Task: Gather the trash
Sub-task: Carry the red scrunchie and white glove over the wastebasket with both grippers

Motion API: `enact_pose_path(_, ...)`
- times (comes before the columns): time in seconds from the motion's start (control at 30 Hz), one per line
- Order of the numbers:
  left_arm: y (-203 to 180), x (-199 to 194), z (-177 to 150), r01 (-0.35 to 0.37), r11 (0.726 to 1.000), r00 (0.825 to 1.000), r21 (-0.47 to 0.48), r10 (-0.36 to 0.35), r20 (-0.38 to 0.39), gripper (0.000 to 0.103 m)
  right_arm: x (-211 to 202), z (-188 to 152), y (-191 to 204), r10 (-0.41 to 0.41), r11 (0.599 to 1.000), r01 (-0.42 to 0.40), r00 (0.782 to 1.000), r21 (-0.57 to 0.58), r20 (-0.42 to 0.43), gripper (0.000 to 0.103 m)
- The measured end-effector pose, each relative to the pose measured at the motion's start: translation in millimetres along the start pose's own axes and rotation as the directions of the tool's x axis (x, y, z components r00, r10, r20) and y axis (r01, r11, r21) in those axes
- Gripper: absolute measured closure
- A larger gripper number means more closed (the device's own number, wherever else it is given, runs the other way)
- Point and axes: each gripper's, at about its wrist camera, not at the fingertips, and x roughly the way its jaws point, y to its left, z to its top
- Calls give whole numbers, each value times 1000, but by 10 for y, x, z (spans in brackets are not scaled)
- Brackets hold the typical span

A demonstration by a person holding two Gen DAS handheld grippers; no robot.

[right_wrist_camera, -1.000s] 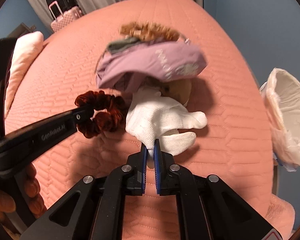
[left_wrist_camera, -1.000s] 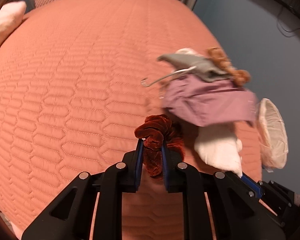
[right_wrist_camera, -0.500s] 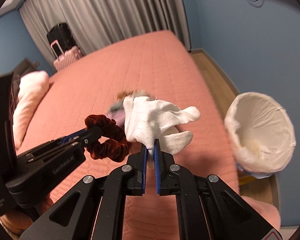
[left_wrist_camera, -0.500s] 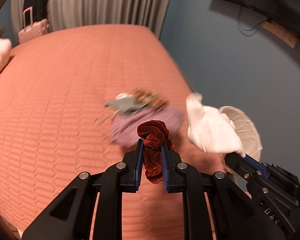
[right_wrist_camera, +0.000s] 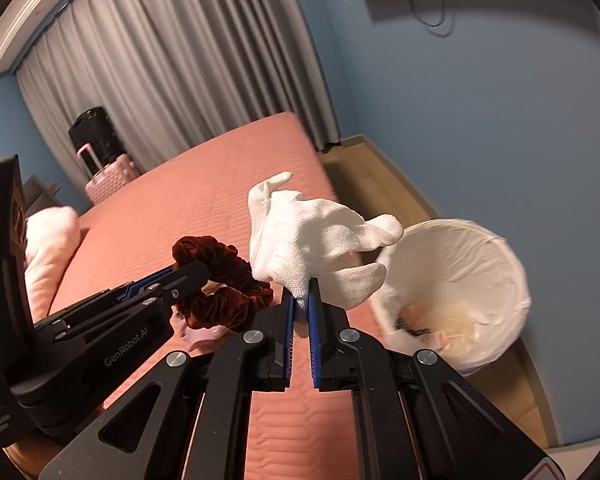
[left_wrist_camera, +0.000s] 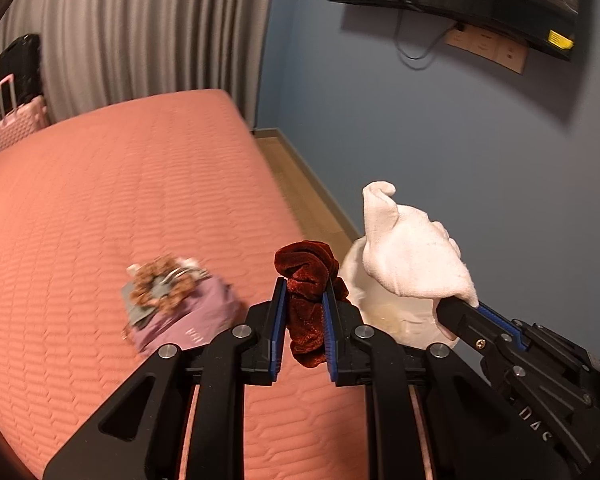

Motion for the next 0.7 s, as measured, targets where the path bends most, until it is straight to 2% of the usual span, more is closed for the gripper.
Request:
enact_pose_path(0.37, -716, 249, 157, 70, 992, 998, 108, -69, -15, 87, -95, 20, -728, -88, 993, 87, 996, 78, 18, 97)
enact_pose_path(0.7, -1141, 543, 254, 120, 978, 992, 172, -113, -53, 87, -56, 31, -1187, -136, 981, 133, 991, 145, 15, 97)
